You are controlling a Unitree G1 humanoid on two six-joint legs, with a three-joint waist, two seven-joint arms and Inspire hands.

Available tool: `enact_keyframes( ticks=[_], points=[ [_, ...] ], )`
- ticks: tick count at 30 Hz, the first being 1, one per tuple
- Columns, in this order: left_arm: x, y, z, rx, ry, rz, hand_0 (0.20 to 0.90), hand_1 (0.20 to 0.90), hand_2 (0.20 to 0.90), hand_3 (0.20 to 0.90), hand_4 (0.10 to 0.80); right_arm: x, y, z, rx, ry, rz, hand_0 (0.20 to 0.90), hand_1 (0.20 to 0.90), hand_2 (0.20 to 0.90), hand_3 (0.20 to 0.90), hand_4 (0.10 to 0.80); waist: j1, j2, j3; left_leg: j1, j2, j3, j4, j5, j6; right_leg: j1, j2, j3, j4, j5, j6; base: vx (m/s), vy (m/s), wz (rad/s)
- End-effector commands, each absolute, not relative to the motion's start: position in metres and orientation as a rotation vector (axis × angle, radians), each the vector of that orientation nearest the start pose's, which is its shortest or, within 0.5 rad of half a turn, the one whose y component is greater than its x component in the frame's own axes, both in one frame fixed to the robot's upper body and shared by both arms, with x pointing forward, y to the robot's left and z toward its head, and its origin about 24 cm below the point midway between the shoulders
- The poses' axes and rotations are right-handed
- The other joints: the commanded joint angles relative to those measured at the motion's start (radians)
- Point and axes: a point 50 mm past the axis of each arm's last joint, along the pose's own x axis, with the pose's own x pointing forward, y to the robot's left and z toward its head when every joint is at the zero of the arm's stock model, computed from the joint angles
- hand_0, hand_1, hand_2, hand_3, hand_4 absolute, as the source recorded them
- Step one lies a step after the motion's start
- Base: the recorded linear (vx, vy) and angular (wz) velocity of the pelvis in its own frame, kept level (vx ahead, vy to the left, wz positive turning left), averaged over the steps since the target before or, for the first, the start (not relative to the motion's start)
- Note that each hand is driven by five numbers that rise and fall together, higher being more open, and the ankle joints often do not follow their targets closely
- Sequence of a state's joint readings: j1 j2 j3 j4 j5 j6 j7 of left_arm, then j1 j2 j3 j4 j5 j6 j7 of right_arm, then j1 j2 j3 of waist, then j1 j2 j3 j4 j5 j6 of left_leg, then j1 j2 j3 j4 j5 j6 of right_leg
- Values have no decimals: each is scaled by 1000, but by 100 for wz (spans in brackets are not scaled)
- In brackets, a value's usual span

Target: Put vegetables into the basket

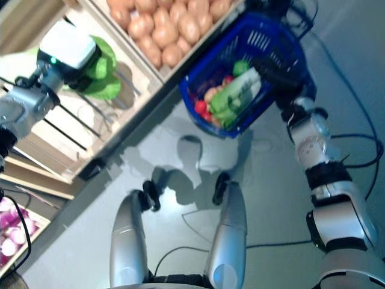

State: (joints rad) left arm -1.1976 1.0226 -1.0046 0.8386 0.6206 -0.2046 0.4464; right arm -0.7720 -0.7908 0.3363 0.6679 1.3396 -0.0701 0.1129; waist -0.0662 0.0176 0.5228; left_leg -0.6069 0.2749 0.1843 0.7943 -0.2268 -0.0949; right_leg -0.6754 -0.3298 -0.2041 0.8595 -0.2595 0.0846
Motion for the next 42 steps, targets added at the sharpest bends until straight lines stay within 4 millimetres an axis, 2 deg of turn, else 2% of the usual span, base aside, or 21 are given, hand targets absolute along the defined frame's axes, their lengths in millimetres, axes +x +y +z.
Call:
enact_keyframes(
  ticks=[1,2,8,12,13,14,15,16,18,22,28,30,31,42],
  points=[
    [351,294,308,1798,-719,448,300,300,300,300,400,360,-275,210,488,-363,132,900,900,900,900,800,4,-8,-90,110,14,16,-81,28,-38,160,-38,6,-149,91,27,162,-35,4],
    [347,294,302,1677,-751,438,300,300,300,300,400,358,-270,196,486,-325,135,900,900,900,900,800,12,-13,-120,170,-3,23,-126,31,-33,225,-39,-14,-193,89,27,141,-34,5],
    [340,291,276,1266,-782,388,300,300,300,300,400,354,-250,158,419,-233,187,900,900,900,900,800,26,-17,-191,334,-33,54,-256,44,-29,400,-18,-67,-323,86,25,105,-28,5],
    [336,283,256,877,-745,278,300,300,300,300,400,347,-221,134,426,-167,360,900,900,900,900,800,38,-22,-250,442,-58,68,-359,72,-29,511,15,-91,-432,103,26,85,-48,1],
    [335,281,249,763,-720,238,300,300,300,300,400,344,-211,126,418,-142,420,900,900,900,900,800,38,-24,-269,463,-63,80,-397,103,-20,534,22,-105,-476,134,19,27,-43,11],
    [335,281,248,738,-717,231,300,300,300,300,400,344,-209,125,417,-142,426,900,900,900,900,800,37,-24,-271,467,-64,80,-401,105,-20,539,24,-106,-480,135,19,87,-70,13],
    [334,275,229,509,-674,164,300,300,300,300,400,338,-195,111,397,-88,506,900,900,900,900,800,41,-27,-303,523,-72,89,-453,118,-20,598,39,-114,-539,146,22,200,-85,8],
    [334,268,212,357,-641,112,300,300,300,300,400,334,-185,99,388,-33,563,900,900,900,900,800,45,-30,-335,566,-77,96,-491,124,-21,640,51,-121,-580,152,24,224,-99,3],
    [334,265,202,256,-617,79,300,300,300,300,400,332,-179,93,371,-7,606,900,900,900,900,800,44,-30,-351,594,-79,100,-518,131,-21,668,59,-125,-608,158,25,102,-57,0],
    [337,241,175,-91,-550,-37,300,300,300,300,400,325,-144,85,402,70,787,900,900,900,900,800,47,-37,-399,661,-83,103,-608,169,-23,736,81,-132,-690,189,32,49,-67,7],
    [337,202,155,-325,-485,-223,300,300,300,300,400,319,-119,81,446,121,842,900,900,900,900,800,55,-43,-440,740,-90,99,-753,229,-32,812,106,-139,-808,245,53,30,-56,6],
    [337,200,154,-340,-483,-234,300,300,300,300,400,319,-119,81,450,122,844,900,900,900,900,800,56,-43,-446,741,-91,101,-763,235,-32,813,108,-140,-818,252,53,9,-54,4],
    [336,188,148,-370,-474,-277,300,300,300,300,400,318,-113,81,484,116,850,900,900,900,900,800,58,-47,-456,761,-94,99,-803,244,-32,829,113,-146,-848,267,60,17,-69,3],
    [335,151,129,-323,-376,-379,300,300,300,300,400,315,-100,93,568,57,877,900,900,900,900,800,52,-51,-468,807,-101,89,-879,254,-23,860,135,-145,-869,268,62,3,-19,1]
  ],
)
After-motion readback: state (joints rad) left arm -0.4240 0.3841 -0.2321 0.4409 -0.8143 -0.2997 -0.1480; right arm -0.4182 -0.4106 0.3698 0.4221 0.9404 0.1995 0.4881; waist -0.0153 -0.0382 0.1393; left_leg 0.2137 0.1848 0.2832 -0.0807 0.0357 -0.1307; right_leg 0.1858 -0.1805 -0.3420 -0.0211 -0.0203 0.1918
